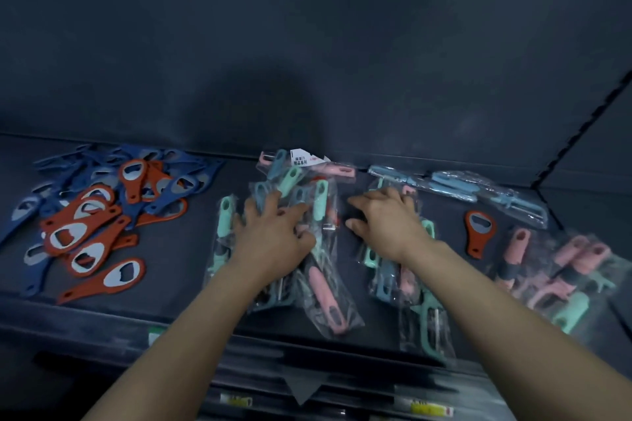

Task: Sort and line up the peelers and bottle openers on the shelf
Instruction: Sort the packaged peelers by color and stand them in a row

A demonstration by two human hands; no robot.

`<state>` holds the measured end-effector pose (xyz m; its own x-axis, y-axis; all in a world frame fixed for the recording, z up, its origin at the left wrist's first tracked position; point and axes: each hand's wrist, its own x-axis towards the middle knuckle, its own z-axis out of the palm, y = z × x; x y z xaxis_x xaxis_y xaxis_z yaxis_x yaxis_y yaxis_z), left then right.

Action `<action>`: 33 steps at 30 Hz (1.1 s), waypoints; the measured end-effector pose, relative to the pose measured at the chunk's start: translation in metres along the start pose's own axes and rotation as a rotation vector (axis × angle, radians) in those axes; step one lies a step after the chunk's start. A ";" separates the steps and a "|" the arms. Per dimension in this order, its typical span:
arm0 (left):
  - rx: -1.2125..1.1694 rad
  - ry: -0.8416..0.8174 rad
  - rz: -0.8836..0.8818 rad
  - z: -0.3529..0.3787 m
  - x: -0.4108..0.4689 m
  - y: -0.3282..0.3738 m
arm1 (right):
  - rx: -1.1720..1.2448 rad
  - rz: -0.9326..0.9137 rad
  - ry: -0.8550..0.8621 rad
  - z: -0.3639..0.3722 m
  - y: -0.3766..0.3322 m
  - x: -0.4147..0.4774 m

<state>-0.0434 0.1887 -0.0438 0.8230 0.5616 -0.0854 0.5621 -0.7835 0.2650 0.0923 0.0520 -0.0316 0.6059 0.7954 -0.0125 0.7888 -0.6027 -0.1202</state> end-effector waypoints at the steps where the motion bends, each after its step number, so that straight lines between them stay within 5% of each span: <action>1: -0.009 0.008 -0.003 0.000 0.001 -0.002 | 0.012 -0.011 0.004 0.002 -0.004 0.003; 10: -0.040 -0.015 0.004 0.005 0.002 -0.008 | 0.081 -0.036 -0.005 0.010 -0.029 0.017; 20: 0.006 -0.031 -0.027 0.003 0.001 -0.007 | 0.048 0.168 0.058 -0.006 -0.006 0.005; 29: -0.207 0.055 0.107 0.010 -0.010 0.009 | 0.184 0.343 0.013 0.000 -0.006 0.008; 33: -0.272 0.225 0.068 0.001 -0.017 -0.005 | 0.260 0.466 0.101 0.001 -0.009 0.017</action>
<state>-0.0607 0.1827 -0.0451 0.8018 0.5793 0.1470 0.4398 -0.7384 0.5112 0.0956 0.0706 -0.0313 0.9022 0.4303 -0.0293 0.3908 -0.8443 -0.3667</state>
